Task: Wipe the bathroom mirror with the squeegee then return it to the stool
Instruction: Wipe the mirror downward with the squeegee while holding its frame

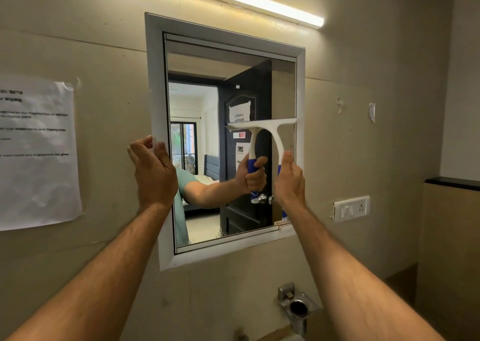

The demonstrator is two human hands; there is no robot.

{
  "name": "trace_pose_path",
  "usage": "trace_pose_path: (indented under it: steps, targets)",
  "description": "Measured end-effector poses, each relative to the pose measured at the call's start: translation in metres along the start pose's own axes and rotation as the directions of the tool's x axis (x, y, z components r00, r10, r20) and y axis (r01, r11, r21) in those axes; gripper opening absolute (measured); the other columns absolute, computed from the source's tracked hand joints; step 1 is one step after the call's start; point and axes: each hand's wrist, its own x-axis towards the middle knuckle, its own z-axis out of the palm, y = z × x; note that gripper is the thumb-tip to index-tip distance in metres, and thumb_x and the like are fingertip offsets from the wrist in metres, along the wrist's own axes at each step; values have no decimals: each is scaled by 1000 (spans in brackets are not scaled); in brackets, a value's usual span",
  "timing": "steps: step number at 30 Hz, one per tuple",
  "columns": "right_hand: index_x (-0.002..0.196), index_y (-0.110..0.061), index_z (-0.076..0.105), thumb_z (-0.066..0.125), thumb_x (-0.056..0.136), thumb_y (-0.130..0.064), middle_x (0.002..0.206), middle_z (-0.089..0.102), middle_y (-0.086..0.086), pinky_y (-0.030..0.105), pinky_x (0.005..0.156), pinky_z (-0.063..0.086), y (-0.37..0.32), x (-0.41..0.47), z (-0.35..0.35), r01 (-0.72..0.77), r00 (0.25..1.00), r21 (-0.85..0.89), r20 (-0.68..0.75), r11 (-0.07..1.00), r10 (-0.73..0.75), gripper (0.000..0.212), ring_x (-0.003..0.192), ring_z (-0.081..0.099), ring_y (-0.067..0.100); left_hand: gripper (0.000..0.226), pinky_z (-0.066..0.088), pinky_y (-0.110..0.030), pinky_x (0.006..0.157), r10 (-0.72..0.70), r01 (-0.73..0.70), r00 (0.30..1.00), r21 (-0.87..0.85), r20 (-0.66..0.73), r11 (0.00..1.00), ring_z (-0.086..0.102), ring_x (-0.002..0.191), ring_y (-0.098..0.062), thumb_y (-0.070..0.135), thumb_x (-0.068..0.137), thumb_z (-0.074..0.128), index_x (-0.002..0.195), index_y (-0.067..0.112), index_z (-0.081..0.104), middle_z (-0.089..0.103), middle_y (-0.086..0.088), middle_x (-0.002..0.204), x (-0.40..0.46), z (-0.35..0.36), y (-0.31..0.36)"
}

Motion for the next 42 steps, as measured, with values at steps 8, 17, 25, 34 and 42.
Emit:
trace_pose_path:
  steps: [8,17,25,34,42]
  targets:
    - [85,-33,50,25,101,-56,82,58,2,44,79,57,44,-39,-1,-62,998,13,-10,998,62,37,86,64,26,39,41,-29,78,3,-3,1000,-3,-19,1000,53,98,-29,34,102,37,119,-1,39,43,-19,120,-1,0,-4]
    - [91,-26,52,22,101,-57,82,56,3,39,79,55,23,-17,-4,-36,999,-7,-9,999,36,45,83,61,21,41,55,-47,78,-6,5,1000,-57,-15,998,54,98,-28,46,100,35,117,9,37,39,-10,119,1,5,-13]
    - [93,-22,57,24,101,-58,87,59,5,51,86,57,65,-52,-5,-104,995,-11,-2,995,104,50,92,64,32,35,33,-18,74,-29,28,1000,4,4,1000,41,87,-5,27,103,39,117,-5,41,45,-22,118,-5,-1,2]
    - [88,-26,53,24,102,-55,80,53,-2,38,78,52,13,-32,-6,-54,999,20,-10,998,54,43,82,58,19,37,38,-27,74,-27,27,999,-3,23,1000,52,95,-25,31,102,38,118,-2,39,43,-20,121,-2,-5,2]
    - [87,-31,53,20,91,-72,79,56,-1,47,78,54,70,-68,0,-137,990,3,-14,991,137,52,80,57,22,35,31,-13,73,-13,13,1000,-19,-15,1000,35,87,1,25,103,39,117,-8,40,44,-24,119,0,-3,13]
